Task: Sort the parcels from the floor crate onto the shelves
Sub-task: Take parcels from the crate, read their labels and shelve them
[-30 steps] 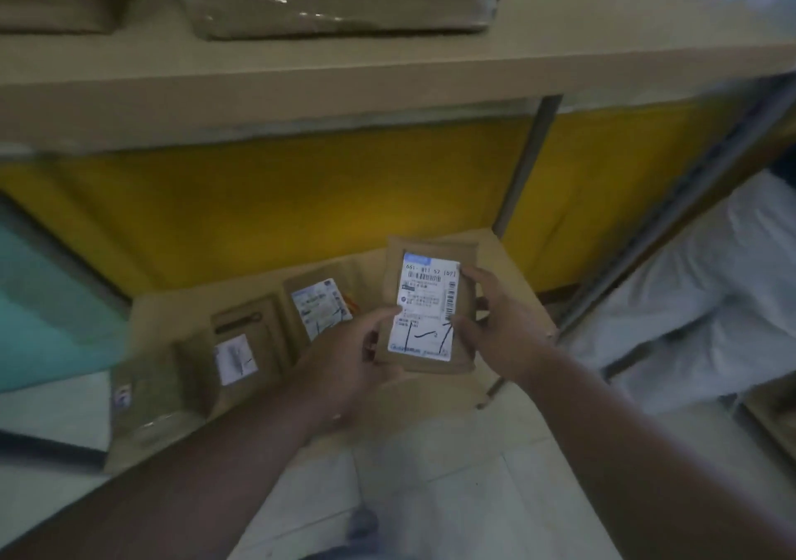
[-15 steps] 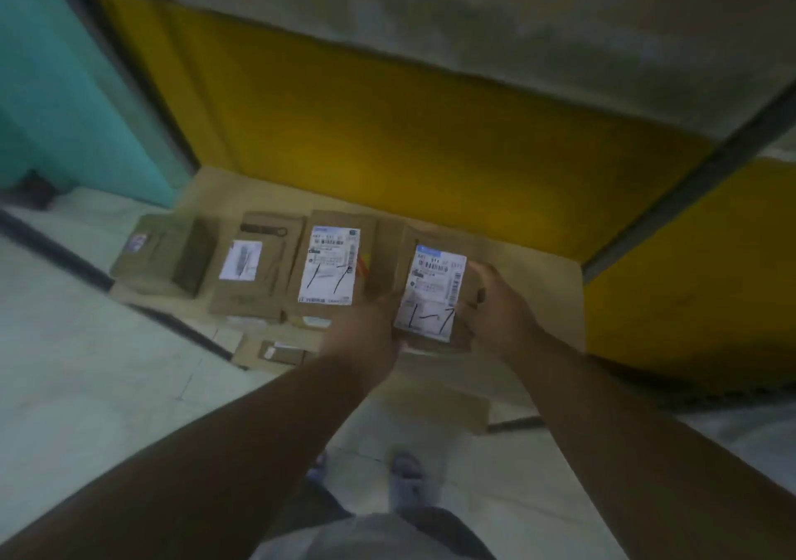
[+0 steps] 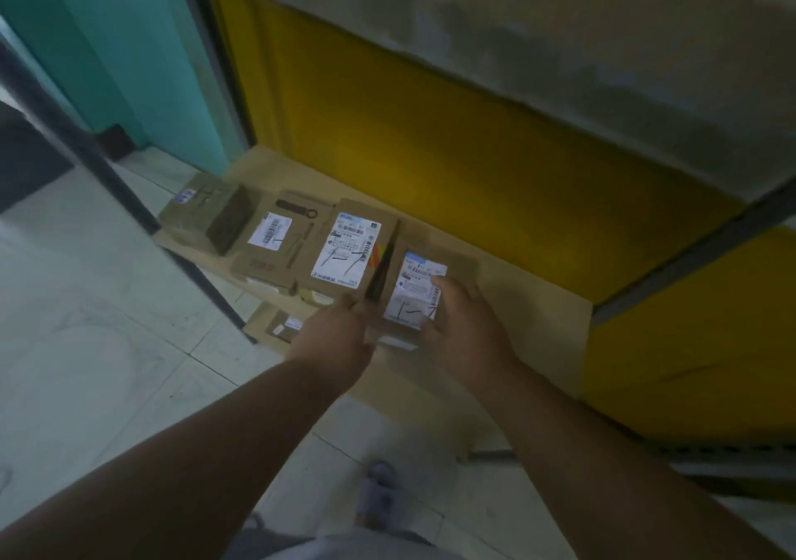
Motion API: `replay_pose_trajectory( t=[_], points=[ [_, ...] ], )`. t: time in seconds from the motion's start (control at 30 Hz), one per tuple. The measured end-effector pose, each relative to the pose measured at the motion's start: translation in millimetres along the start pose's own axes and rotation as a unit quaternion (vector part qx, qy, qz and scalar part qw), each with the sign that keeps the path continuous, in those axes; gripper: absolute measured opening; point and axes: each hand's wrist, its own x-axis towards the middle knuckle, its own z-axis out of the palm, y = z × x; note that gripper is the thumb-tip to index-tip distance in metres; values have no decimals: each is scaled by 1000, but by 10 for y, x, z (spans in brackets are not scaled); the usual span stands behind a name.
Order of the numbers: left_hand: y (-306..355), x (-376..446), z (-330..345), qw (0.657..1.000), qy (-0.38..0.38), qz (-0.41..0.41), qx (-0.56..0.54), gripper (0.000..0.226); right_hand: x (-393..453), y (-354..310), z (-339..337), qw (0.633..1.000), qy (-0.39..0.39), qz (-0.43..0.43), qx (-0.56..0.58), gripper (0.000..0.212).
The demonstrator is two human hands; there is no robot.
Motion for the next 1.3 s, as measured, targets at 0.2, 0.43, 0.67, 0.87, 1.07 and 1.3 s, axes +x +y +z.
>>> replay_pose_trajectory(
  t=[0.2, 0.43, 0.67, 0.87, 1.07, 1.3],
  points=[
    [-823, -771, -412, 999, 37, -33, -7, 55, -195, -1268, 7, 988, 40, -151, -12, 49],
    [-2758, -1959, -961, 977, 94, -192, -15, 56, -290, -3464, 767, 951, 27, -308, 19, 51],
    [-4407, -2762, -1576, 943, 144, -299, 8, 58, -352, -5332, 1592, 915, -21, -403, -9, 66],
    [-5487, -2520, -2021, 927, 158, -340, -2, 64, 245, -6375, 1969, 904, -42, -425, -25, 65],
    [-6640, -1939, -2718, 911, 216, -351, -14, 62, 1285, -7590, 2368, 895, -33, -444, -21, 66],
    [-8097, -1738, -3521, 880, 229, -417, -16, 67, 2171, -9398, 2991, 874, -35, -485, -12, 59]
  ],
)
